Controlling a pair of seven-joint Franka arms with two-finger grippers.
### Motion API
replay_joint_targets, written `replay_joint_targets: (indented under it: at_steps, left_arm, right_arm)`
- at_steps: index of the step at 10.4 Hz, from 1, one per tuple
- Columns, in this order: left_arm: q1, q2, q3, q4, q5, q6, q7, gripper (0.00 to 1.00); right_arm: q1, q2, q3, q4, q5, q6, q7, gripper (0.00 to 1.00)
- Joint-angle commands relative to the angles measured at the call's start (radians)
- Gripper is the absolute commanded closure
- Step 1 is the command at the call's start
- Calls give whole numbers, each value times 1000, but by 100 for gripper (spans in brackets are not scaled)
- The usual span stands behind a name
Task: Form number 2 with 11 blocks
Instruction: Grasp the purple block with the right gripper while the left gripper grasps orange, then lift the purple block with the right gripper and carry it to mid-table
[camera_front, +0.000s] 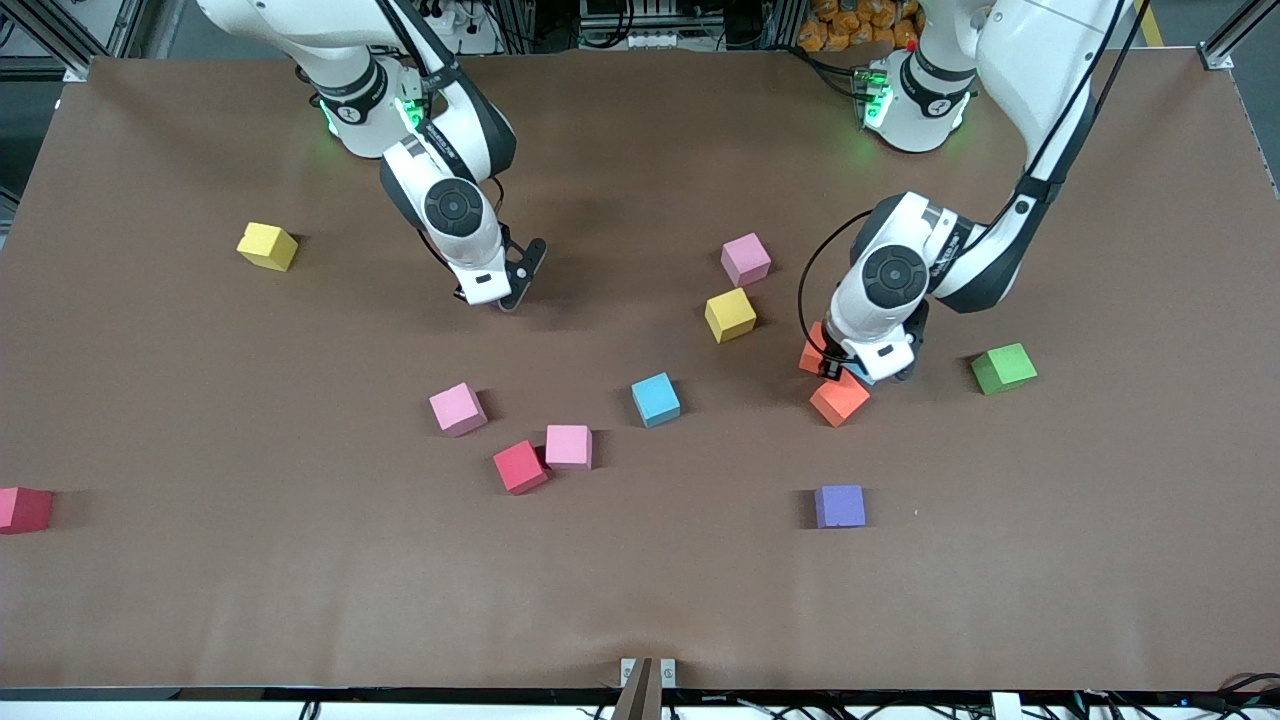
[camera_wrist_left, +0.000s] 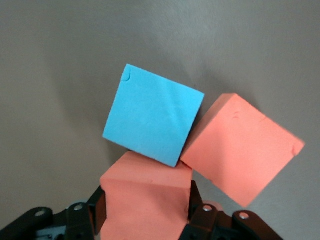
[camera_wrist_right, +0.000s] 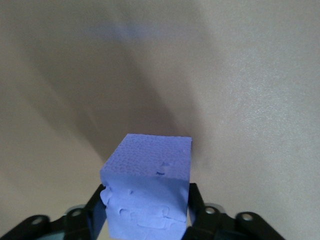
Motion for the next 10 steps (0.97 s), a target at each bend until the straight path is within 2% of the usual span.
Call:
replay_joint_targets:
  at_steps: [1, 4, 8, 10]
  left_arm:
    - [3, -45, -2, -36, 21, -7, -150, 100]
    - [9, -103, -6, -115, 21, -7, -157, 100]
    - [9, -109, -22, -116, 21, -6, -143, 100]
    - [12, -137, -25, -119, 19, -6, -126, 100]
  right_arm:
    - [-1, 2, 5, 0, 5, 9, -17, 100]
    - [3, -10, 5, 17, 5, 1, -34, 100]
    - [26, -64, 12, 43, 5, -8, -158, 100]
    - [61, -112, 26, 96, 5, -148, -146, 100]
